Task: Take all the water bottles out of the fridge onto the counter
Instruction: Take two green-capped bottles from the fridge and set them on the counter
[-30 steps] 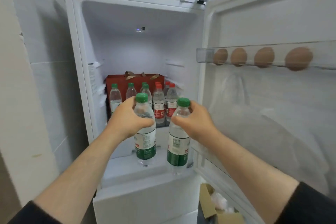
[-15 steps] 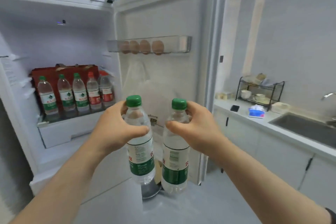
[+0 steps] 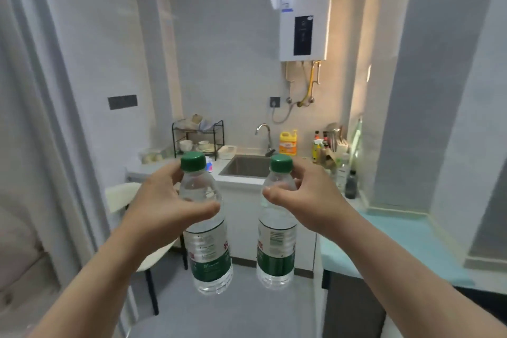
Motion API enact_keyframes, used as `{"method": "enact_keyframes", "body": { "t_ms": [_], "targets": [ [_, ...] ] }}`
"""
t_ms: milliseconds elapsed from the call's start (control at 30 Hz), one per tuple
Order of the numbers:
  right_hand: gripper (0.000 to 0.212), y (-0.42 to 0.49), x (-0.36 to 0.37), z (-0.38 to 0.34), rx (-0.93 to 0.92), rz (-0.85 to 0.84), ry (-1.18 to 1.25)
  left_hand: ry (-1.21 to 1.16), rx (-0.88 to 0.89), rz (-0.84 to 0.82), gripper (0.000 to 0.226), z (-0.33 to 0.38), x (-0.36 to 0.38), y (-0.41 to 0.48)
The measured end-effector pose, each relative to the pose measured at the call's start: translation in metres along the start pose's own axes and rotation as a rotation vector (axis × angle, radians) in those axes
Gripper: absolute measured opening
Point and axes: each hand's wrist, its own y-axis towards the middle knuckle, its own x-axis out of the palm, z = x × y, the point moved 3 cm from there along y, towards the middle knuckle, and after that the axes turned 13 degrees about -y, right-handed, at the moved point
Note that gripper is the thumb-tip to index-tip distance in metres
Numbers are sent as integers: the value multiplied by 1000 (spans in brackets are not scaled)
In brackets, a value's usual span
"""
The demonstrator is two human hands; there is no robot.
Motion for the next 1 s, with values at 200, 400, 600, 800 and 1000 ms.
{"method": "enact_keyframes", "body": {
  "t_ms": [200,400,600,800,1000],
  "targets": [
    [28,-11,-57,74,223,157,-132,-32,31,-243,49,-18,106,60],
    [28,-8,-102,156,358,248,-176,-87,47,-400,48,-30,224,104],
    [36,30,-141,244,425,262,-199,-93,34,-466,55,-48,324,158],
    [35,74,-173,305,442,255,-194,-62,35,-465,52,-60,388,208],
    [23,111,-186,356,458,261,-151,-30,10,-462,54,-85,431,256]
  ]
}}
